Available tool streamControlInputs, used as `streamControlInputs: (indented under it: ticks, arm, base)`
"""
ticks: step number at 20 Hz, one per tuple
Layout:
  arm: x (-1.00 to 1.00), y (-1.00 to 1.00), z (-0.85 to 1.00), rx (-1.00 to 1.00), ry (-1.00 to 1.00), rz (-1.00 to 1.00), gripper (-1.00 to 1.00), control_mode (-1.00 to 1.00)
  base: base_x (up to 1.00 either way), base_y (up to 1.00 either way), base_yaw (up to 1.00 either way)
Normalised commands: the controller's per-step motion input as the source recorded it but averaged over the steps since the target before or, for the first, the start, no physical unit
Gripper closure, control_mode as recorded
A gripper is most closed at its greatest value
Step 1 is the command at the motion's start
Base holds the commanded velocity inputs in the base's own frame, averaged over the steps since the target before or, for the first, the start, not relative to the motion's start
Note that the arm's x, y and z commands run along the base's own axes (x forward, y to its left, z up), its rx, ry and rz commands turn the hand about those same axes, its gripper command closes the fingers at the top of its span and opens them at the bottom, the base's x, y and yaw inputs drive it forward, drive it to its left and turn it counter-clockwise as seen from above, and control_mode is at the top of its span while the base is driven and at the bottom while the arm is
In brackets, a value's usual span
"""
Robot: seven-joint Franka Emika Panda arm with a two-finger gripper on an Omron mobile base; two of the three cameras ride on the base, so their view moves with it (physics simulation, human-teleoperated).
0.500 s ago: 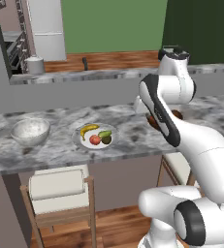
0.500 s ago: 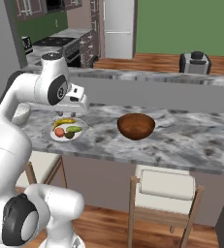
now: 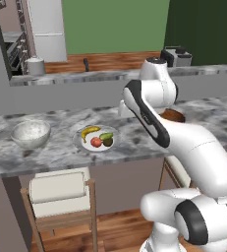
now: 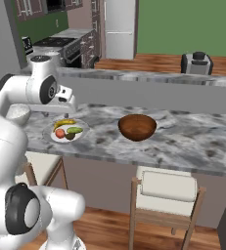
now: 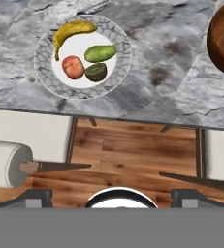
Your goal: Take the fruits from the plate on the dining counter and place two fruits in each bowl.
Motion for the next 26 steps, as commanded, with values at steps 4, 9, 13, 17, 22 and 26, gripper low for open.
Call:
streamControlInputs:
  ticks: [4, 9, 13, 17, 22, 26]
  arm:
    - [0.25, 0.38, -0.27, 0.0, 0.05, 0.09, -1.0, -1.0]
    - [0.11, 0.35, -0.26, 0.0, 0.02, 0.07, -1.0, -1.0]
    - [0.0, 0.17, -0.3, 0.0, 0.0, 0.04, -1.0, -1.0]
    - [0.11, 0.12, -0.37, 0.0, 0.0, 0.03, -1.0, -1.0]
    - [0.57, -0.01, -0.4, 0.0, 0.0, 0.0, -1.0, -1.0]
    - [0.58, -0.01, -0.3, 0.0, 0.0, 0.0, -1.0, -1.0]
  base:
    - [0.0, 0.0, 0.0]
    - [0.0, 0.0, 0.0]
    - [0.0, 0.0, 0.0]
    - [0.0, 0.0, 0.0]
    - [0.0, 0.0, 0.0]
    - [0.0, 0.0, 0.0]
